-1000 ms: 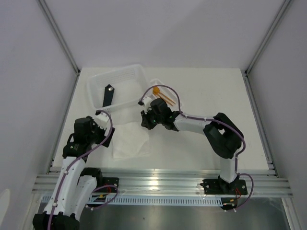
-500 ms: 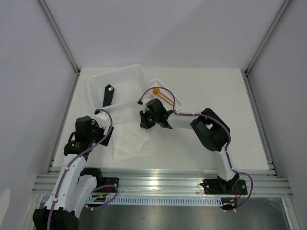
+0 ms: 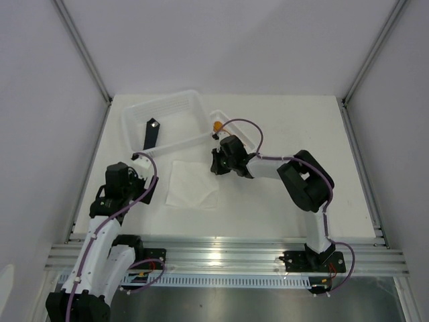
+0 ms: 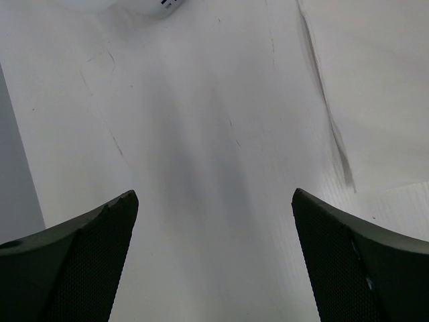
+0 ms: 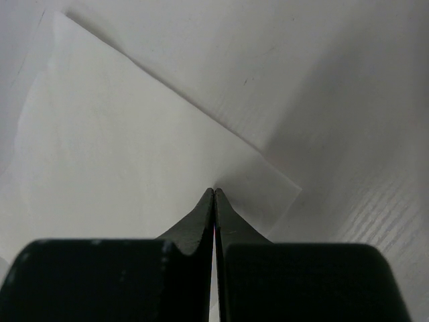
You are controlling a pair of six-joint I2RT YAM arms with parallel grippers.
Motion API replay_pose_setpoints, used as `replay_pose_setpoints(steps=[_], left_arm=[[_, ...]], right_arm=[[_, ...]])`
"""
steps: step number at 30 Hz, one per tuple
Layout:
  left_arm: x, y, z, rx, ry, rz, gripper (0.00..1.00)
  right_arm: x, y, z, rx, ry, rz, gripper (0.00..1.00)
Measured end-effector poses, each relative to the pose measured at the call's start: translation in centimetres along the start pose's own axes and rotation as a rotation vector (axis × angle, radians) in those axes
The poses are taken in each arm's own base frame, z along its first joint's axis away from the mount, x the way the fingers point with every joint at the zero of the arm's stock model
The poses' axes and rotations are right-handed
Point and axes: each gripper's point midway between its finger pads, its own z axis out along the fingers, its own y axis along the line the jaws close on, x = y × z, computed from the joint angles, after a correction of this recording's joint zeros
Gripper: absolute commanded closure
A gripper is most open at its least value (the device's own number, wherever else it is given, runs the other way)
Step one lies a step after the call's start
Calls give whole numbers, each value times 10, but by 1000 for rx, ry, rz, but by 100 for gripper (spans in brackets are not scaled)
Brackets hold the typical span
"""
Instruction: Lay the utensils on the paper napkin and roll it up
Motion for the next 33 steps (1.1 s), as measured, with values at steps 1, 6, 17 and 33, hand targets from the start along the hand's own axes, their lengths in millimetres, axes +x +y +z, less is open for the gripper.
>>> replay_pose_setpoints(steps=[1, 6, 17, 33], left_arm=[[0, 0, 0, 0, 0, 0, 0], [2, 0, 1, -1, 1, 0, 1], [2, 0, 0, -3, 0, 1, 0], [41, 40, 8, -220, 151, -44, 0]], right_arm=[[1, 1, -1, 6, 0, 1, 100], [13, 10, -12, 19, 33, 8, 100], [-104, 57, -92, -108, -173, -51, 77], [-176, -88, -38, 64, -152, -96, 84]])
